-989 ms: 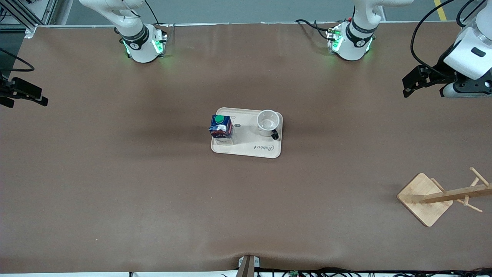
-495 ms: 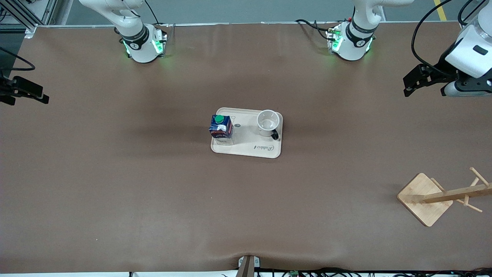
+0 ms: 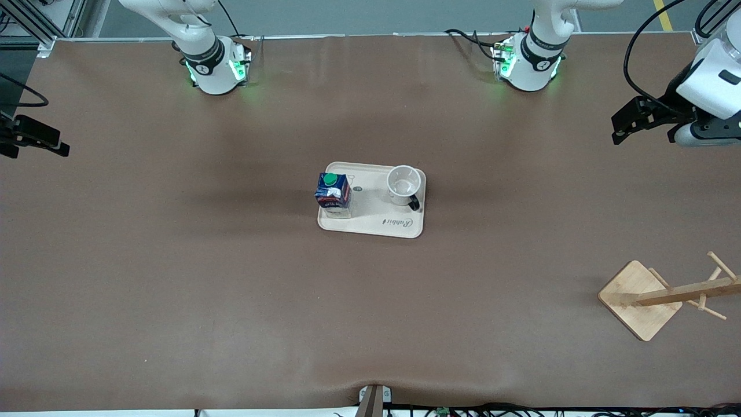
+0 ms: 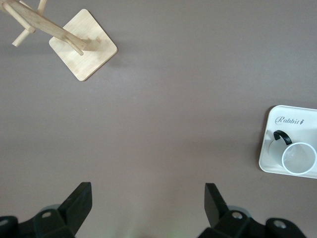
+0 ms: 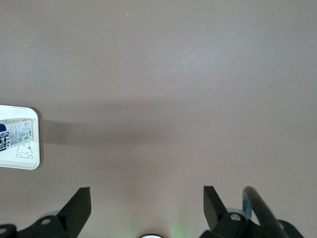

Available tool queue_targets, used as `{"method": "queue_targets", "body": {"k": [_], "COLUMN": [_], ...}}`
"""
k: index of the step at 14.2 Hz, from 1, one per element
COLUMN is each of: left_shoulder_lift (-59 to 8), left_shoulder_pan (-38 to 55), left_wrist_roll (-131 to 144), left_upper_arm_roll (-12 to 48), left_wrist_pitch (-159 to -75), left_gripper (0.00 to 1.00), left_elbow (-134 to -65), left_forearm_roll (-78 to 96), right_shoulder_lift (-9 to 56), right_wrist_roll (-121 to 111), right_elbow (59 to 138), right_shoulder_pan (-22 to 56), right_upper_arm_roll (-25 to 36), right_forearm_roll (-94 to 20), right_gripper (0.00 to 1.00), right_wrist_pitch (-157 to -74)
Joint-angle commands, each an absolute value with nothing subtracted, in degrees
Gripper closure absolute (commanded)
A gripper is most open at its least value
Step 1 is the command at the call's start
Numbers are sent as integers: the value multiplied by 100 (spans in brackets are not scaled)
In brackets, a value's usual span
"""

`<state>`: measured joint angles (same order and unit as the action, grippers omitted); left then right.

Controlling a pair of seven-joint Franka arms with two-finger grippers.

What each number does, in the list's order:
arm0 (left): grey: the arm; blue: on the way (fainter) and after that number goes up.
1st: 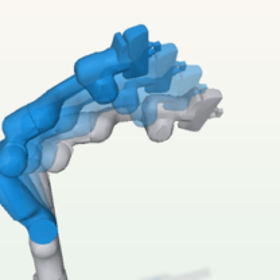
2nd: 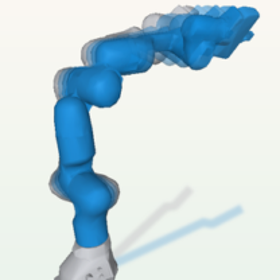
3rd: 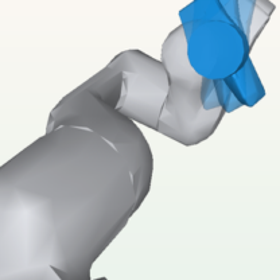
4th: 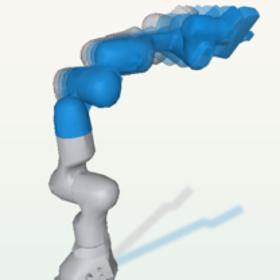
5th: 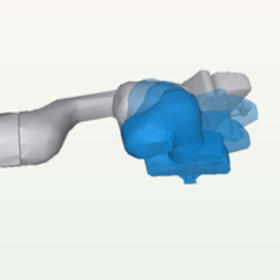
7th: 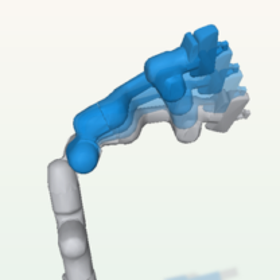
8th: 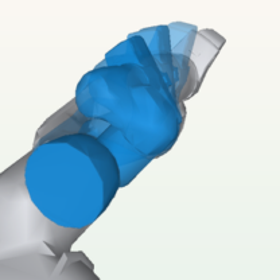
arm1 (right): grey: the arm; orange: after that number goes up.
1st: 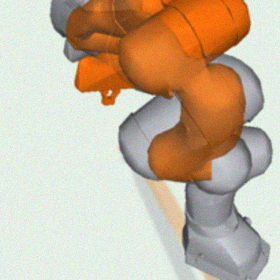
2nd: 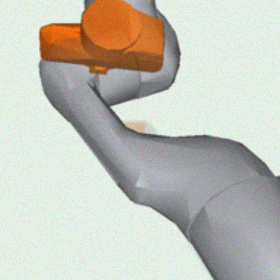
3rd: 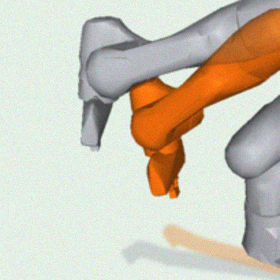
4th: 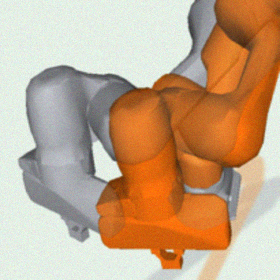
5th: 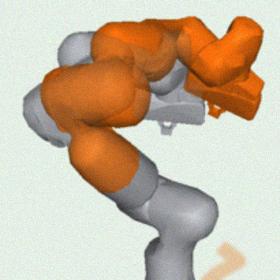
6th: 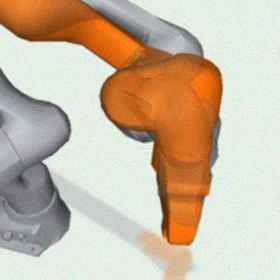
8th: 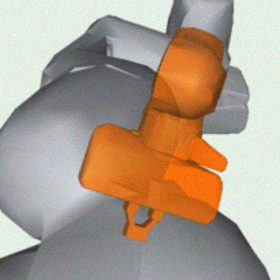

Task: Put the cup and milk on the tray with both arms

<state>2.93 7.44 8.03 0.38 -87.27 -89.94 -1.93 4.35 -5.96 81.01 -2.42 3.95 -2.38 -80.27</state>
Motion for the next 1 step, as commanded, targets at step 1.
{"method": "queue_targets", "body": {"k": [1], "left_shoulder_lift": [229], "left_shoulder_pan": [729], "left_wrist_roll": [765], "left_upper_arm_roll": [9], "left_wrist_pitch": [-8552], "left_gripper": [0], "left_elbow": [-8815], "left_forearm_roll": [-176], "right_shoulder_lift": [404], "right_wrist_roll": [-562], "right_elbow": [8024], "right_shoulder_pan": [-281], "right_upper_arm_roll": [352], "right_forearm_roll": [-158], "right_gripper": [0], "right_wrist_pitch": [-7998]}}
